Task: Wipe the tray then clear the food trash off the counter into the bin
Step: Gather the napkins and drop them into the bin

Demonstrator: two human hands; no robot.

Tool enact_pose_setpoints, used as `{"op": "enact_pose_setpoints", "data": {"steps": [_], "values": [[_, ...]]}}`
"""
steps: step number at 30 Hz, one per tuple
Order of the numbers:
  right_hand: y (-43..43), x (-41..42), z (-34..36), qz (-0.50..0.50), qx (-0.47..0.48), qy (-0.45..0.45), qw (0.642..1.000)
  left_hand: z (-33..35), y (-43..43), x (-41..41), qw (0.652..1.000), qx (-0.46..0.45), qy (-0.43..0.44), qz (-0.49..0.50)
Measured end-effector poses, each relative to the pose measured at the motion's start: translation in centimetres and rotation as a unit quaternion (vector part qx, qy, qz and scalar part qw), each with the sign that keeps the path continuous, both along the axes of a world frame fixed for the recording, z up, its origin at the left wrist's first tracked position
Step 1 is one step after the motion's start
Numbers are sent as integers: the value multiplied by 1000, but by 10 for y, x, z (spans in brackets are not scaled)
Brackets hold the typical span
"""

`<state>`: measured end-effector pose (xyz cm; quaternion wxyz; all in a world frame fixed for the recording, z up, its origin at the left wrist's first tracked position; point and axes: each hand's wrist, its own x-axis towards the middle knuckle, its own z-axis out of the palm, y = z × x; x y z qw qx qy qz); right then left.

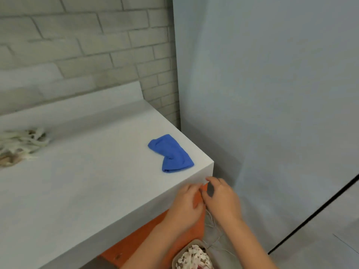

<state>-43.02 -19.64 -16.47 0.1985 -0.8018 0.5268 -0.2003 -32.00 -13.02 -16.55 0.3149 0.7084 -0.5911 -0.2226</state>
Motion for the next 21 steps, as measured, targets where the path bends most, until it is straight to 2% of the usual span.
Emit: {"op": "enact_pose_setpoints", "data": {"steps": [5,10,15,21], "values": [[9,27,88,35,-53,-37,997,92,20,30,998,-50,-11,27],[15,88,147,101,-81,-46,990,146,45,93,992,-72,-41,90],[31,175,185,187,-112,-19,976,173,86,175,983,-73,-69,156],[68,295,205,268,-107,37,957,177,149,292,969,-35,-57,239]]}}
